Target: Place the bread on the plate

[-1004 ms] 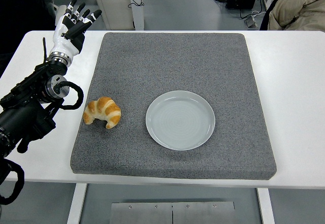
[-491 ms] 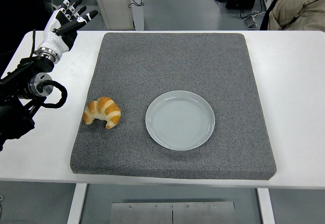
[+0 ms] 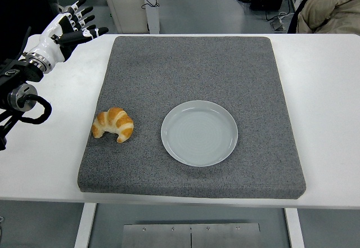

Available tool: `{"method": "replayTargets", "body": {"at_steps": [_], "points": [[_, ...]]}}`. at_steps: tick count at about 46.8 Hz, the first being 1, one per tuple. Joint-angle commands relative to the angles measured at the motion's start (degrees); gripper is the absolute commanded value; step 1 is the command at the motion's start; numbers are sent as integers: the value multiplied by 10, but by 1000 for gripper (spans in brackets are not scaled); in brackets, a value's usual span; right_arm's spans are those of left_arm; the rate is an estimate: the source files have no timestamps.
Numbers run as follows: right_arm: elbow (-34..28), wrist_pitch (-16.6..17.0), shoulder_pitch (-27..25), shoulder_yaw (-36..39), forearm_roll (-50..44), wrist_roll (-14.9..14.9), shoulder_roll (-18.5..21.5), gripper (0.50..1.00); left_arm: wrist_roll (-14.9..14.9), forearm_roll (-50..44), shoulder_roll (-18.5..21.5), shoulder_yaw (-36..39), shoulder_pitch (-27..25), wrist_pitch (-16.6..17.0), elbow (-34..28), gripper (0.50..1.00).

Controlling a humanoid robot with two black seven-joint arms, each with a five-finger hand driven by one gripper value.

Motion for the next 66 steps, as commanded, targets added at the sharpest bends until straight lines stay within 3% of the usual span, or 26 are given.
{"method": "replayTargets", "body": {"at_steps": [1,14,26,34,43,50,66], "points": [[0,-1,0,0,0,0,0,1000,0,28,26,13,0,0,-32,978],[0,0,0,0,0,0,0,1000,1,155,104,33,1,-1,-132,978],[0,-1,0,0,0,0,0,1000,0,250,133,52,-3,-9,-150,978],[0,0,0,0,0,0,0,1000,1,338,164,53,-3,-10,-208,978],[0,0,0,0,0,0,0,1000,1,398,209,52,-4,-34,-267,978],[0,0,0,0,0,0,0,1000,1,461,214,53,0,-50,-276,978],[0,0,0,0,0,0,0,1000,1,534,206,61,8,-50,-276,978]]}}
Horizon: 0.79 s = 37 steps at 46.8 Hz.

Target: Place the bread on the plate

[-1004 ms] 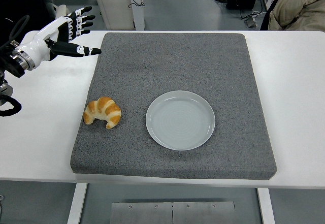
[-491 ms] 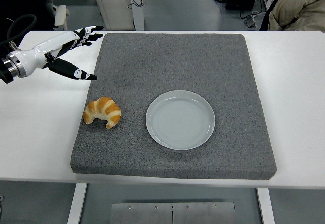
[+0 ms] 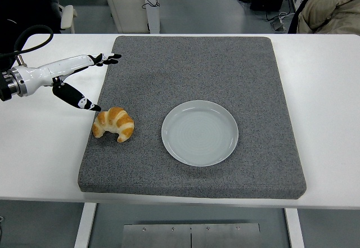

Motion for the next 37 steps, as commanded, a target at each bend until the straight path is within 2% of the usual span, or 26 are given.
{"method": "replayTargets", "body": {"at_steps": [1,11,20,25,33,37], "points": [[0,0,0,0,0,0,0,1000,0,4,-4,6,1,1,0,978],[0,0,0,0,0,0,0,1000,0,7,-9,17,1,1,-2,977],[0,0,0,0,0,0,0,1000,-3,49,-8,19,6,5,-15,977],[0,0,0,0,0,0,0,1000,-3,64,-8,19,7,18,-15,977],[0,0,0,0,0,0,0,1000,-4,109,-13,32,20,62,-15,977],[0,0,0,0,0,0,0,1000,-6,112,-17,43,22,70,-15,977]]}}
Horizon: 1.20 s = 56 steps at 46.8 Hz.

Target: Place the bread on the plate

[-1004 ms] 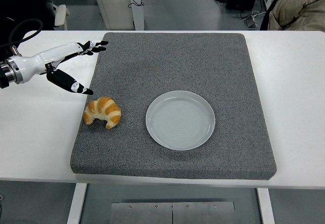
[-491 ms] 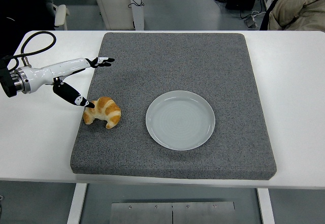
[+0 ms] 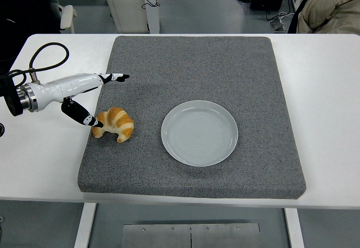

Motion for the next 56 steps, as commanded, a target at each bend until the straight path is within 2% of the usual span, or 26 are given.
{"method": "replayTargets", "body": {"at_steps": [1,15,36,51,56], "points": [[0,0,0,0,0,0,0,1000,-2,2,-6,11,1,7,0,978],[0,0,0,0,0,0,0,1000,-2,10,-12,15,8,25,1,977],[0,-1,0,0,0,1,0,1000,-1,28,-32,35,25,76,15,974],[0,-1,0,0,0,1,0,1000,-1,27,-48,42,25,78,32,972],[0,0,0,0,0,0,0,1000,-1,28,-49,43,25,78,33,936]]}}
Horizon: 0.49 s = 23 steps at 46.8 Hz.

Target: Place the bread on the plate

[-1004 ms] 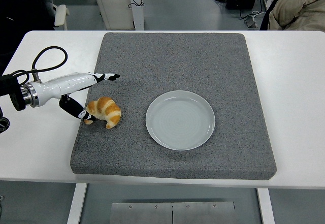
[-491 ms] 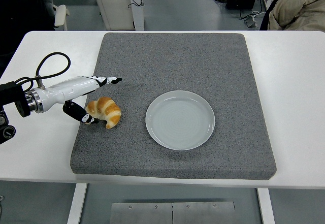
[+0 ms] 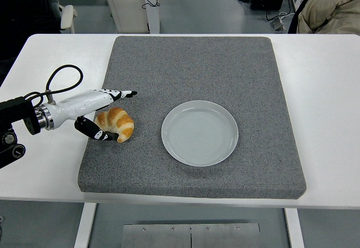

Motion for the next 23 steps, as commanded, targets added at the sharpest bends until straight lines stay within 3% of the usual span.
{"method": "replayTargets", "body": {"at_steps": [1,23], "points": [[0,0,0,0,0,0,0,1000,0,1,-1,1,0,0,1,930],[0,0,0,0,0,0,0,1000,-22,2,0,11,0,-1,4,798]]}}
